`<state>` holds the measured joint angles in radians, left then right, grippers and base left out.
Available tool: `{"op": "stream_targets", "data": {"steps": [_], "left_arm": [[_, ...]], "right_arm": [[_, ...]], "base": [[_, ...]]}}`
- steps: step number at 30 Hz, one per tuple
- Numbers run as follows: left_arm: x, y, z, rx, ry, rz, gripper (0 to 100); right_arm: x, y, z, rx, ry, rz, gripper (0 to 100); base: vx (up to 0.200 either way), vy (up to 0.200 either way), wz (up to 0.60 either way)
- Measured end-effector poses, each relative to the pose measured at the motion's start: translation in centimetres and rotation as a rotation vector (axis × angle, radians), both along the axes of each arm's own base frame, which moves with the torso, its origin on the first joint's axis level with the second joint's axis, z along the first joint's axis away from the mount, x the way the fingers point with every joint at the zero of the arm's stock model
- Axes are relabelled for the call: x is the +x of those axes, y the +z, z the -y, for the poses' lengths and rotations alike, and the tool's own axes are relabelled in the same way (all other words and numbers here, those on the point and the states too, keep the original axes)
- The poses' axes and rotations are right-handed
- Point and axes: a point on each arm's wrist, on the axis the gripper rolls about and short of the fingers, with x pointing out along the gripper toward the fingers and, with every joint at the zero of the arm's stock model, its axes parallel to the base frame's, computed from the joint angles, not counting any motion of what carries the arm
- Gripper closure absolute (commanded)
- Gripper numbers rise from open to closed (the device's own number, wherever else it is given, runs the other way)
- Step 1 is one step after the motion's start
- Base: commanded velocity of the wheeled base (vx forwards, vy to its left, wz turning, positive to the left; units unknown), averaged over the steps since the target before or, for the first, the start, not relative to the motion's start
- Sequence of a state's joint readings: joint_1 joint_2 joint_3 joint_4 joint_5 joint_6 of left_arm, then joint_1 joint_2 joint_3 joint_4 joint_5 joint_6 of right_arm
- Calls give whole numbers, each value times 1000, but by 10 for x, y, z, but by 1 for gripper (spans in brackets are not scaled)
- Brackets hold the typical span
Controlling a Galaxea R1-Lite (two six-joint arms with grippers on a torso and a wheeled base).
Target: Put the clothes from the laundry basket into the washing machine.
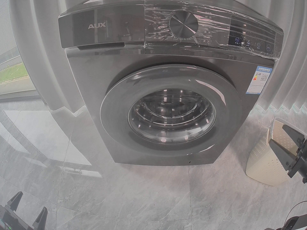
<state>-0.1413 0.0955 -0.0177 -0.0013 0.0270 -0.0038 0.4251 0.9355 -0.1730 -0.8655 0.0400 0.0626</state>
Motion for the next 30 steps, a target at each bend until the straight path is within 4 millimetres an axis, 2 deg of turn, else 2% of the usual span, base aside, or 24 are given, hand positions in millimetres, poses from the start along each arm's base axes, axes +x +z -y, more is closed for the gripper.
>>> {"op": "stream_targets", "data": {"steps": [7,14,20,30], "left_arm": [[0,0,0,0,-1,0,0],[0,0,0,0,-1,0,0],[0,0,0,-2,-1,0,0],[0,0,0,-3,0,0,0]], "right_arm": [[-28,-11,20,-15,-94,-24,0],[-52,-14,34,-26,-194,81,0],[-67,-16,37,-42,-235,149,0],[-90,-34,38,-55,-251,140,0]], "base": [[0,0,0],[0,0,0],[0,0,0],[0,0,0]]}}
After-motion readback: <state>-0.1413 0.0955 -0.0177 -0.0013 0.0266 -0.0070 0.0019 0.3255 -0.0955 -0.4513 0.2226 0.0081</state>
